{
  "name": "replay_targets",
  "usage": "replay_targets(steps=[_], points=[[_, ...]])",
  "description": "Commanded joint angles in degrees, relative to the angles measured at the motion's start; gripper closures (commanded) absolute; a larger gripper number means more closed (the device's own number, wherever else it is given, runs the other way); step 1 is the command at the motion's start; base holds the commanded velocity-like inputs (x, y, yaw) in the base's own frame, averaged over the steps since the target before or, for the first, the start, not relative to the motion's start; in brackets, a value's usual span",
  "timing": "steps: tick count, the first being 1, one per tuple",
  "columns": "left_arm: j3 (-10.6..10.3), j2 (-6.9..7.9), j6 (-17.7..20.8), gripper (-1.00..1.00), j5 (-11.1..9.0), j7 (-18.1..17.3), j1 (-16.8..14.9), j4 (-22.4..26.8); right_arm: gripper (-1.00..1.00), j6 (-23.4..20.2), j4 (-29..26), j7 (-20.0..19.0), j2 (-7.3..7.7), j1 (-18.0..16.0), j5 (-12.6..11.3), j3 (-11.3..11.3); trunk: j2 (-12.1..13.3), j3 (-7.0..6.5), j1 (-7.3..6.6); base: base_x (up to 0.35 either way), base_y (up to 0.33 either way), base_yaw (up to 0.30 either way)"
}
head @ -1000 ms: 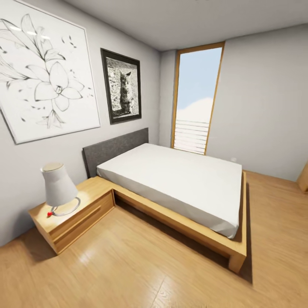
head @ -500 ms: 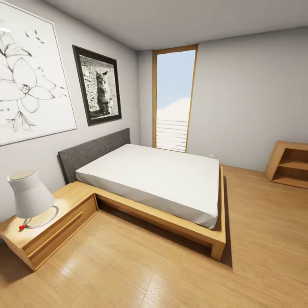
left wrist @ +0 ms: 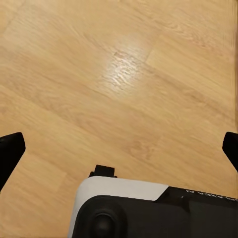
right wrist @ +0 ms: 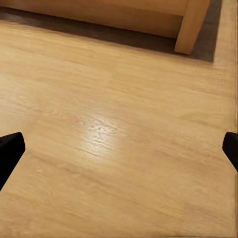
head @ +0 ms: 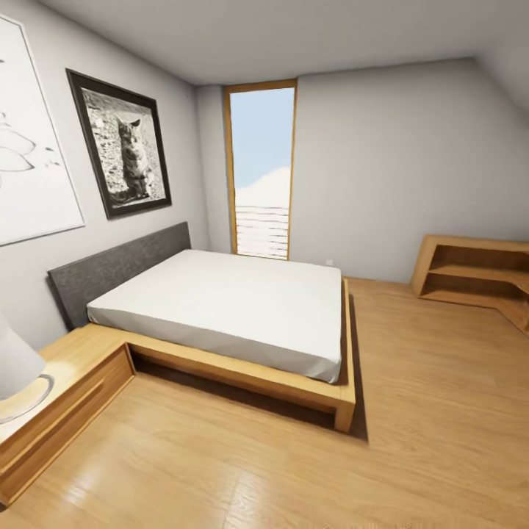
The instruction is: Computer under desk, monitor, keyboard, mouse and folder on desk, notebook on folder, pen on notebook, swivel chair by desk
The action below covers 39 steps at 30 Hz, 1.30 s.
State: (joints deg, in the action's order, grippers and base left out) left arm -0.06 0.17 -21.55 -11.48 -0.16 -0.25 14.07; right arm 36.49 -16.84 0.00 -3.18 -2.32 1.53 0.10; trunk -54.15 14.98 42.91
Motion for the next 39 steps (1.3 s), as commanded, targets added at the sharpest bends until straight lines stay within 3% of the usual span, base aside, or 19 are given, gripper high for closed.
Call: replay_targets(steps=[1, 19, 39], points=[[0.0, 0.0, -0.2, -1.0, -0.2, 0.0, 0.0, 0.0, -1.0, 0.2, 0.1, 0.0, 0.0, -0.1, 0.1, 0.0, 0.0, 0.07, 0.0, 0.0, 0.091, -0.3], [0.1, 0.0, -0.3, -1.0, -0.3, 0.0, 0.0, 0.0, -1.0, 0.2, 0.1, 0.0, -0.03, -0.1, 0.2, 0.0, 0.0, 0.07, 0.0, 0.057, 0.25, -0.3], [0.1, 0.09, -0.5, -1.0, -0.3, 0.0, 0.0, 0.0, -1.0, 0.3, 0.1, 0.0, 0.11, -0.1, 0.1, 0.0, 0.0, 0.07, 0.0, 0.02, 0.031, -0.3]])
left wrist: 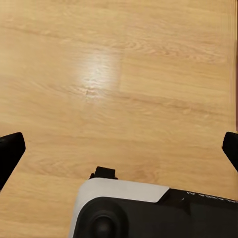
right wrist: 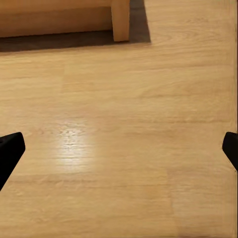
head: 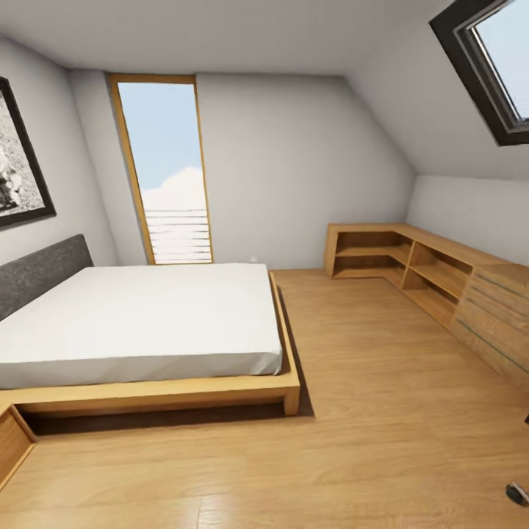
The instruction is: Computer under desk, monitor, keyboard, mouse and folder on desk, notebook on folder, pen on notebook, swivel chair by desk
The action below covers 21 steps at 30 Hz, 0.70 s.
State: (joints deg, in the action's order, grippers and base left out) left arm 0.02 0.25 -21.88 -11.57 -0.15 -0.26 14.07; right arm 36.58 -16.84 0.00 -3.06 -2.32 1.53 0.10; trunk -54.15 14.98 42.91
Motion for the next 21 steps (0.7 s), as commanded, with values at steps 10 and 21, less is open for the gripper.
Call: replay_targets(steps=[10, 21], points=[[0.0, 0.04, -0.1, -1.0, -0.2, 0.0, 0.0, 0.0, -1.0, 0.0, -0.4, 0.1, 0.51, -0.1, 0.1, -0.1, 0.0, 0.07, 0.0, 0.036, 0.069, -0.3], [0.0, 0.09, -0.1, -1.0, -0.2, 0.0, 0.0, 0.0, -1.0, -0.1, -1.7, 0.0, 0.77, -0.1, -0.2, -0.1, 0.0, 0.07, 0.0, 0.185, 0.254, -0.3]])
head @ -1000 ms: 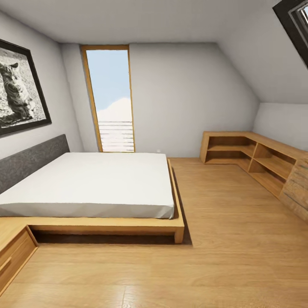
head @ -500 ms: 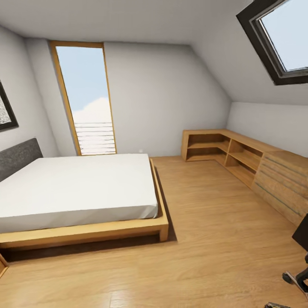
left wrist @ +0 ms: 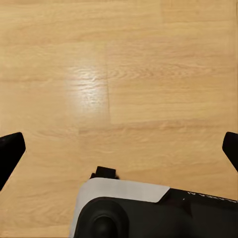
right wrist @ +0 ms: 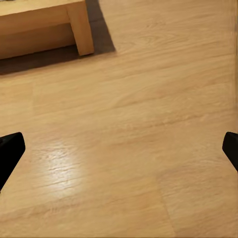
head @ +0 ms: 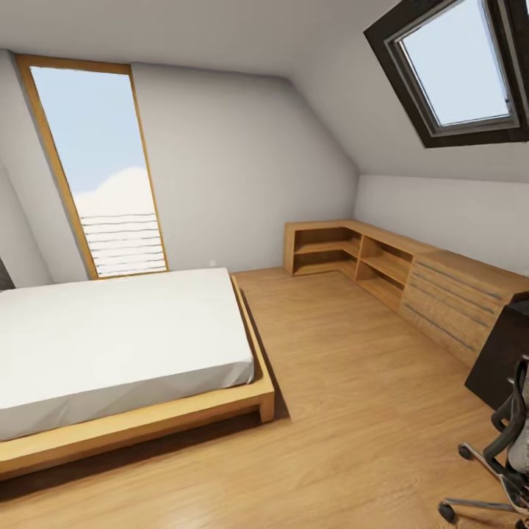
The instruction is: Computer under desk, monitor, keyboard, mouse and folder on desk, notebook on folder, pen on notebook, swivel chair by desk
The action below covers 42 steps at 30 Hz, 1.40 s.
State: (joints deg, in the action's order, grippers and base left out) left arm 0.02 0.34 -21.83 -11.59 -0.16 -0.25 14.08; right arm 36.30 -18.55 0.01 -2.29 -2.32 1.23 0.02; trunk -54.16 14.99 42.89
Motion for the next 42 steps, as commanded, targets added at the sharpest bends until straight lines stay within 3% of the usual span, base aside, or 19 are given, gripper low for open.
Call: replay_targets(steps=[1, 11, 42], points=[[0.0, 0.0, -0.1, -1.0, -0.2, 0.0, 0.0, 0.0, -1.0, 0.2, 0.1, 0.0, -0.01, -0.1, 0.1, 0.0, 0.0, 0.07, 0.02, 0.132, 0.297, -0.3], [0.0, -0.06, -0.2, -1.0, -0.2, 0.0, 0.0, 0.0, -1.0, 0.2, 0.1, 0.1, 0.0, -0.1, -0.1, -0.1, 0.0, 0.07, 0.02, 0.043, 0.294, -0.3], [0.1, -0.04, -0.2, -1.0, -0.2, 0.0, 0.0, 0.0, -1.0, 0.3, 0.1, 0.0, -0.09, -0.1, 0.0, -0.1, 0.0, 0.07, 0.02, 0.0, 0.009, -0.3]])
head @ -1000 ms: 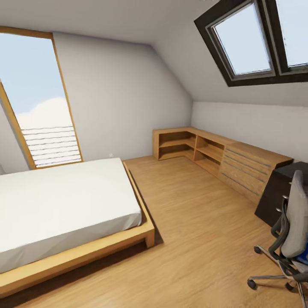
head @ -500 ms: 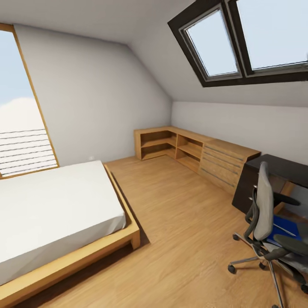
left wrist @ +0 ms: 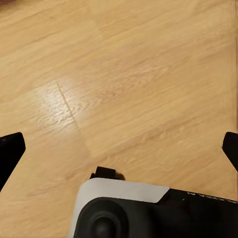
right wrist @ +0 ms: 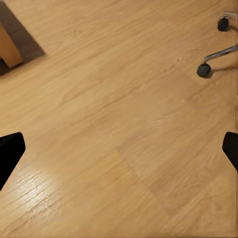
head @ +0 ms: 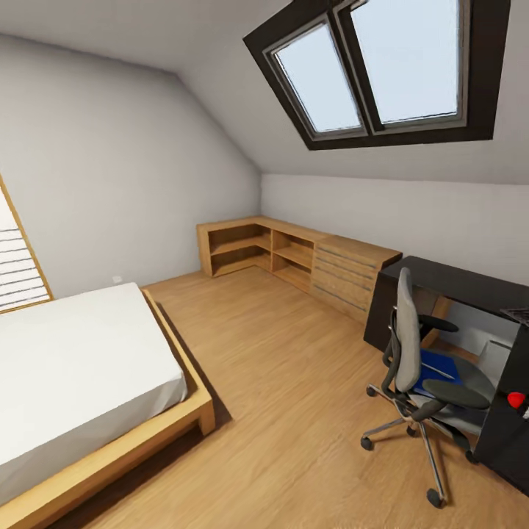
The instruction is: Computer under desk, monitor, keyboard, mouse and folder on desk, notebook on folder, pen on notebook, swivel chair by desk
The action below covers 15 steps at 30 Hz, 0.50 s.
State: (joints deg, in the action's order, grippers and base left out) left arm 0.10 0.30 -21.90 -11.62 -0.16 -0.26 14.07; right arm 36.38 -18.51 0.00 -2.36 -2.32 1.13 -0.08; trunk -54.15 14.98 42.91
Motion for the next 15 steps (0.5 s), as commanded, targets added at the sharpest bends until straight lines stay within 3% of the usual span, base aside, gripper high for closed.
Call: replay_targets(steps=[1, 6, 15], points=[[0.0, -0.01, -0.2, -1.0, -0.2, 0.0, 0.0, 0.0, -1.0, 0.2, 0.1, 0.0, -0.01, -0.1, 0.1, 0.0, 0.0, 0.07, 0.0, 0.0, 0.006, -0.3], [0.0, -0.03, -0.2, -1.0, -0.2, 0.0, 0.0, 0.0, -1.0, 0.2, 0.1, 0.0, -0.01, -0.1, 0.1, 0.0, 0.0, 0.07, 0.0, 0.0, 0.054, -0.3], [0.0, -0.04, -0.2, -1.0, -0.2, 0.0, 0.0, 0.0, -1.0, 0.2, 0.0, 0.0, -0.01, -0.1, 0.1, 0.0, 0.0, 0.07, 0.0, 0.0, 0.174, -0.3]])
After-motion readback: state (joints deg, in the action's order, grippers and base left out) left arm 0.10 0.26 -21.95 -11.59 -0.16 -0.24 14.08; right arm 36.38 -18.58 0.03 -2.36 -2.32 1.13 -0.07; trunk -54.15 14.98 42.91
